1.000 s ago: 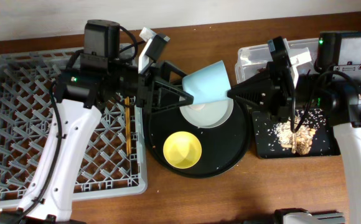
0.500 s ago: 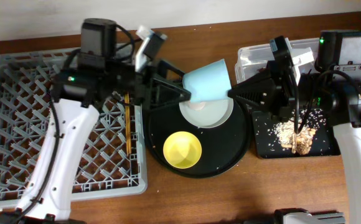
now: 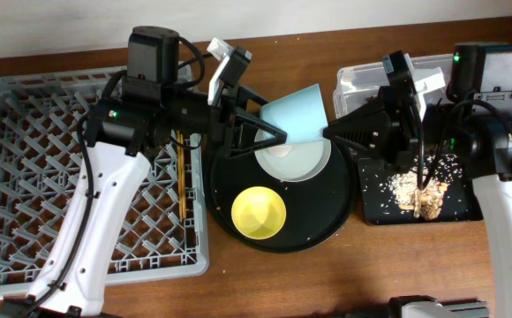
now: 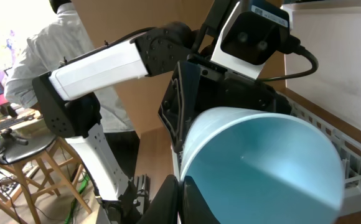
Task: Sort waste into correct bins and load items into the dishwasher rack
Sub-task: 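Lift the blue cup and hand it to the left gripper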
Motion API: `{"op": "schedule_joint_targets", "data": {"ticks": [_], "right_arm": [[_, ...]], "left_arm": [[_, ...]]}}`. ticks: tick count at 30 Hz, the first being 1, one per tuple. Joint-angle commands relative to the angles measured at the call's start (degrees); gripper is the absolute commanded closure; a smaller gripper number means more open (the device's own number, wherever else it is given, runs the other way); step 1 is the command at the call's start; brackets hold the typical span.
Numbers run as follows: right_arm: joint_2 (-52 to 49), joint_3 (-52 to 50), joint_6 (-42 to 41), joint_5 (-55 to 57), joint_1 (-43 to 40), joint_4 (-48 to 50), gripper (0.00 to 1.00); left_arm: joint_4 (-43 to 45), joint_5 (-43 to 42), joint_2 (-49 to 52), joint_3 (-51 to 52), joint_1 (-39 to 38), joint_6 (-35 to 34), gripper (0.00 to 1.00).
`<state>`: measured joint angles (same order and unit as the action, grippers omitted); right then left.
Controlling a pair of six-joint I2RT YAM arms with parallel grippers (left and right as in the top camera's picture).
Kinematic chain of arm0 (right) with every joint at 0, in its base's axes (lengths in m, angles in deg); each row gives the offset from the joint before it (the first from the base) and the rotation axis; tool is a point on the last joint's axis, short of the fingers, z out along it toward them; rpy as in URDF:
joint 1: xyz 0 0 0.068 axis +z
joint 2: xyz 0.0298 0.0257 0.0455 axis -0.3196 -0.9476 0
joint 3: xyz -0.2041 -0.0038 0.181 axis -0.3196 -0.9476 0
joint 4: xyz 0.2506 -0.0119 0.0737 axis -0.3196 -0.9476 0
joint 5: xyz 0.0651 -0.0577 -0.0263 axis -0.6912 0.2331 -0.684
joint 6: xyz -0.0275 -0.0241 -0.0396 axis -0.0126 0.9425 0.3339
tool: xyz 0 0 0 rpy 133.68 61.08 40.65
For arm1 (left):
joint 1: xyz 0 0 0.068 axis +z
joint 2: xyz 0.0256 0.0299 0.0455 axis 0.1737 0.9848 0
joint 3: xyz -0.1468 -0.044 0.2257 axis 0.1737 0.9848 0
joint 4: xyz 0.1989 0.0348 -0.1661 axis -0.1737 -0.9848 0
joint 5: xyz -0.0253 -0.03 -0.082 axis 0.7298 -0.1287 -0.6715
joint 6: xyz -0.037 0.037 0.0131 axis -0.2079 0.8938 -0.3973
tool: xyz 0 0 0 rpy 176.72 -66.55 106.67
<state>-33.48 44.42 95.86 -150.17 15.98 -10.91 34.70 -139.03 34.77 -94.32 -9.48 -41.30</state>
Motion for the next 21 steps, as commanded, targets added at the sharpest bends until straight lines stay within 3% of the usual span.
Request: {"op": "schedule_joint_targets", "data": {"ticks": [1,10,16,19,21], "right_arm": [[0.11,0.46,0.48,-0.42,-0.37,0.07,0.96],[0.11,0.48,0.48,1.31,-0.37,0.02,0.94],[0.11,0.48,-2.27,3.02,-0.46,7.32,0.73],[0.02,0.46,-14.91,17.49,-0.37,11.04,0.95],[-0.35,0.46,-16.15,18.08,-0.31,10.40,0.96]], "left_arm": [[0.57,0.31,-0.13,-0.48,0.15,0.66,0.29],[0.52,0.28,-0.13,-0.48,0.85,0.63,0.49],[-2.36,0.24,-0.13,-0.48,4.63,0.46,0.50],[-2.73,-1.66,-0.13,-0.48,4.66,0.46,0.50],[-2.73,-1.68,-0.13,-0.48,4.66,0.46,0.50]]}}
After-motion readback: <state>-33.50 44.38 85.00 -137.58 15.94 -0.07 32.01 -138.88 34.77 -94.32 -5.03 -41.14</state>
